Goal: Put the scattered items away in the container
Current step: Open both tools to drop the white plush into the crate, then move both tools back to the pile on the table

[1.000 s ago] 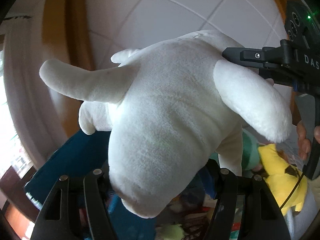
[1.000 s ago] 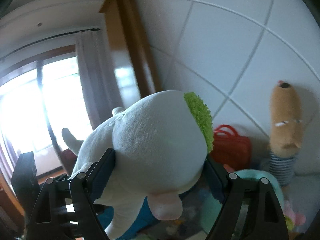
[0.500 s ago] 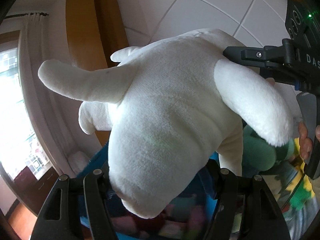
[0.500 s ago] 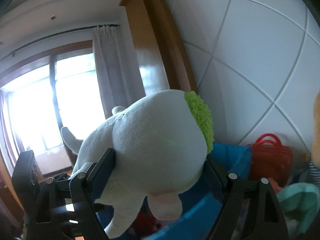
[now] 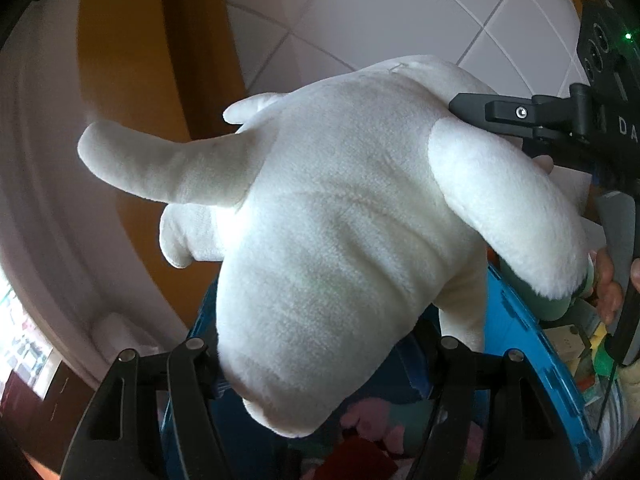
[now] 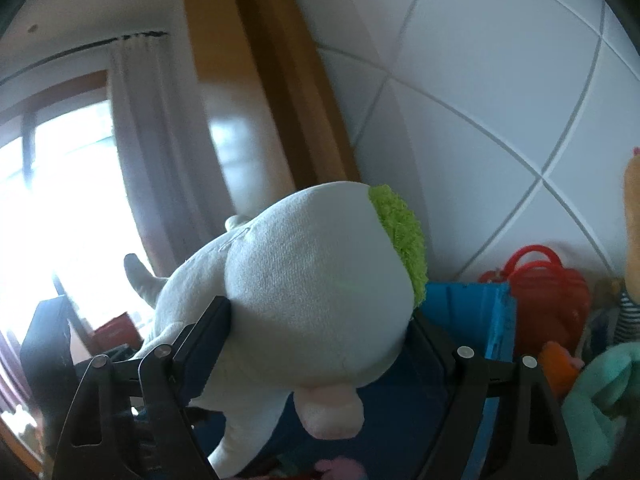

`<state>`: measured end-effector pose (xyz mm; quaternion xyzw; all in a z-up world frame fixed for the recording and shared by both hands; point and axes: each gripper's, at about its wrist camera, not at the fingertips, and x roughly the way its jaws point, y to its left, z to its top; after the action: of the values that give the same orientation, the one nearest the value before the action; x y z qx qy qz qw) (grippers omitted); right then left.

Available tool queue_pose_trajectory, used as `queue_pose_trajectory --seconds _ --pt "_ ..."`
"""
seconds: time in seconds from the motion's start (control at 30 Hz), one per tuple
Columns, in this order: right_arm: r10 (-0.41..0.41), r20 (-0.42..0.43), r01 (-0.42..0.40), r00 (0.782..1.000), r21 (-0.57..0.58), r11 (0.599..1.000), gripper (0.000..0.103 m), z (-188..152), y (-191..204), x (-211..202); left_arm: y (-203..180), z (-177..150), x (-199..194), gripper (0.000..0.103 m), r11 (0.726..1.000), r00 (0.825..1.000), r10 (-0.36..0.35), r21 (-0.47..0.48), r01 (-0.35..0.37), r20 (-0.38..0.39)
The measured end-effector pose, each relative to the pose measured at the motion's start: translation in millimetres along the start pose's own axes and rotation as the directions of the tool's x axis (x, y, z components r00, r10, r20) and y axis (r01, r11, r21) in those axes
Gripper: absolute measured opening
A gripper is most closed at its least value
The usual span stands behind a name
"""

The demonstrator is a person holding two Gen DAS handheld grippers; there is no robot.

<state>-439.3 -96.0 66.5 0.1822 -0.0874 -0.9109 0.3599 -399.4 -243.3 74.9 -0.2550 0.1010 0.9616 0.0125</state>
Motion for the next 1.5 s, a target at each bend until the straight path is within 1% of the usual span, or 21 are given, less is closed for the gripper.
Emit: queue_pose_trajectory --seconds 0.07,0.1,0.13,0.17,0.2,0.23,0.27,0.3,0.33,0.4,0.43,0.5,0.63,0.73,1.03,1.33,1.5 --pt "-0.021 -0.019 0.021 1.000 0.015 1.000 0.084 7 -7 12 4 9 15 0.066 1.000 1.000 -0.021 0.002 0.021 -0.017" --pt "-0.031 -0.028 0.032 0.999 0.022 0.999 0.084 11 -11 17 5 14 22 0.069 1.000 0.999 -0.028 0.001 0.028 -0.029" --pt "-0.041 -0.038 0.043 0.998 0.029 0.999 0.084 14 -15 23 7 18 29 0.073 0.999 0.999 -0.033 0.001 0.033 -0.041" --pt "-0.052 -0.049 0.054 0.997 0.035 0.998 0.086 17 -18 29 6 21 36 0.075 1.000 0.998 -0.024 0.012 0.025 -0.057" --pt "-0.063 -0.064 0.066 0.996 0.040 0.997 0.090 20 -22 35 5 23 44 0.081 1.000 0.997 -0.015 0.023 0.017 -0.073" --pt "-0.075 -0.081 0.079 0.994 0.042 0.996 0.091 22 -26 41 3 26 51 0.084 0.999 0.996 -0.006 0.034 0.009 -0.089" --pt "-0.094 -0.099 0.097 0.991 0.033 0.995 0.091 23 -27 48 2 29 57 0.084 0.999 0.995 0.003 0.044 0.001 -0.104" --pt "-0.114 -0.111 0.117 0.987 0.018 0.993 0.091 23 -28 53 0 30 61 0.085 0.999 0.994 0.005 0.050 0.000 -0.110" --pt "-0.123 -0.122 0.125 0.985 0.010 0.992 0.091 21 -28 57 -2 30 64 0.091 0.999 0.993 0.006 0.054 0.001 -0.115" --pt "-0.127 -0.135 0.129 0.983 0.007 0.992 0.095 21 -28 62 0 31 67 0.098 0.999 0.993 -0.015 0.032 0.019 -0.116" --pt "-0.129 -0.139 0.131 0.982 0.004 0.991 0.096 20 -28 64 2 27 69 0.099 0.999 0.993 -0.018 0.028 0.022 -0.113" --pt "-0.129 -0.148 0.129 0.981 -0.008 0.992 0.097 20 -27 68 1 28 69 0.099 0.999 0.993 -0.022 0.022 0.025 -0.113" --pt "-0.128 -0.160 0.126 0.979 -0.024 0.992 0.097 21 -23 73 24 14 72 0.099 1.000 0.993 -0.018 0.004 0.018 -0.120" --pt "-0.127 -0.166 0.124 0.978 -0.033 0.992 0.097 19 -20 74 31 11 72 0.099 1.000 0.992 -0.012 -0.009 0.011 -0.128" --pt "-0.137 -0.182 0.130 0.974 -0.048 0.990 0.097 12 -18 69 33 0 63 0.099 0.999 0.992 -0.014 -0.036 0.009 -0.125" --pt "-0.159 -0.171 0.151 0.972 -0.058 0.987 0.097 5 -14 48 30 -4 50 0.099 0.999 0.994 -0.026 -0.051 0.020 -0.107" --pt "-0.171 -0.167 0.164 0.971 -0.057 0.985 0.097 -1 -14 31 31 -13 33 0.099 0.998 0.995 -0.032 -0.063 0.026 -0.097"
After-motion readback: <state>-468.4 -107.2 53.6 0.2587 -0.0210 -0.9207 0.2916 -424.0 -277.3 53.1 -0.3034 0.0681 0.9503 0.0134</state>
